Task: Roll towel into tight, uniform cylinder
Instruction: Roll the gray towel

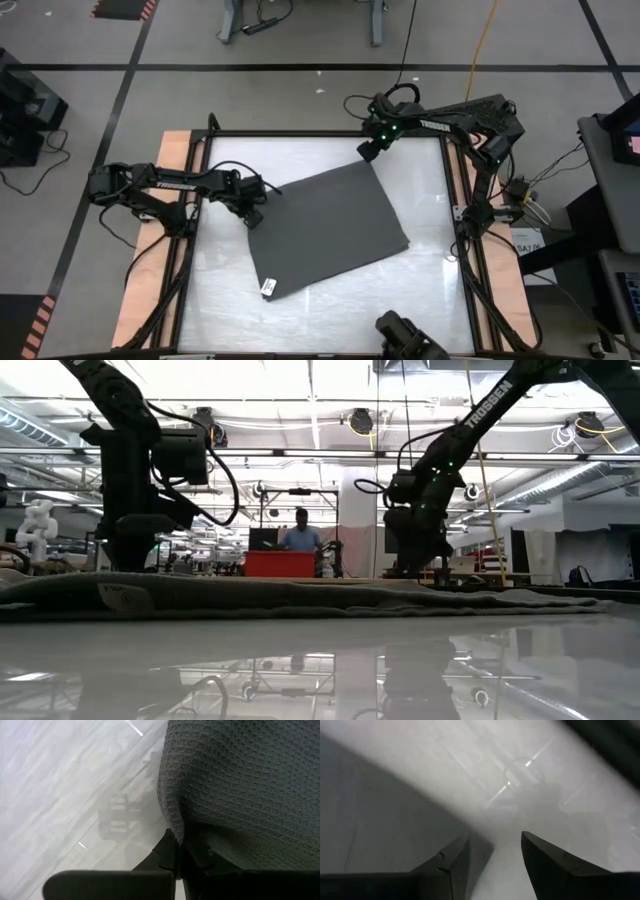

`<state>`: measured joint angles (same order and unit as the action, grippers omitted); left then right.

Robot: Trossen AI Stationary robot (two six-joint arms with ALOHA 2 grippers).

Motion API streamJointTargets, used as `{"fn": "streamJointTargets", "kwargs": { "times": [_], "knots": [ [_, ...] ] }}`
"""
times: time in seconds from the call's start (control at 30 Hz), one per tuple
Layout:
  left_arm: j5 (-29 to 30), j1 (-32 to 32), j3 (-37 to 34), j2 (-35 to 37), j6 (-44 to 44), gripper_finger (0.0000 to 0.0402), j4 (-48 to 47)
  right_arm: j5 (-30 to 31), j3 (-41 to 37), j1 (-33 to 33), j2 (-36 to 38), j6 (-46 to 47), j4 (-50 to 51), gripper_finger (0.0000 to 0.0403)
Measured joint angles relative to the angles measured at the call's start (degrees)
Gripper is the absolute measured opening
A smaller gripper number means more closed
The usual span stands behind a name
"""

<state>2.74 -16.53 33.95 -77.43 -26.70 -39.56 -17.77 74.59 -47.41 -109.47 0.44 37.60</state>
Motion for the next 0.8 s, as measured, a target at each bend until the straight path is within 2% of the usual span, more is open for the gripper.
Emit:
{"fn": "streamJointTargets", "kwargs": {
  "times": [0.17,0.37,0.8],
  "knots": [
    [0.0,0.0,0.0,0.0,0.0,0.0011,0.0,-0.7,-0.7,0.3,0.0,-3.0,1.0,0.017],
    [0.0,0.0,0.0,0.0,0.0,0.0011,0.0,-2.2,-3.2,0.3,0.0,-4.4,-1.9,0.0154],
    [0.0,0.0,0.0,0.0,0.1,0.0011,0.1,-1.7,-7.5,1.1,0.0,0.8,-5.0,0.0146]
  ]
}}
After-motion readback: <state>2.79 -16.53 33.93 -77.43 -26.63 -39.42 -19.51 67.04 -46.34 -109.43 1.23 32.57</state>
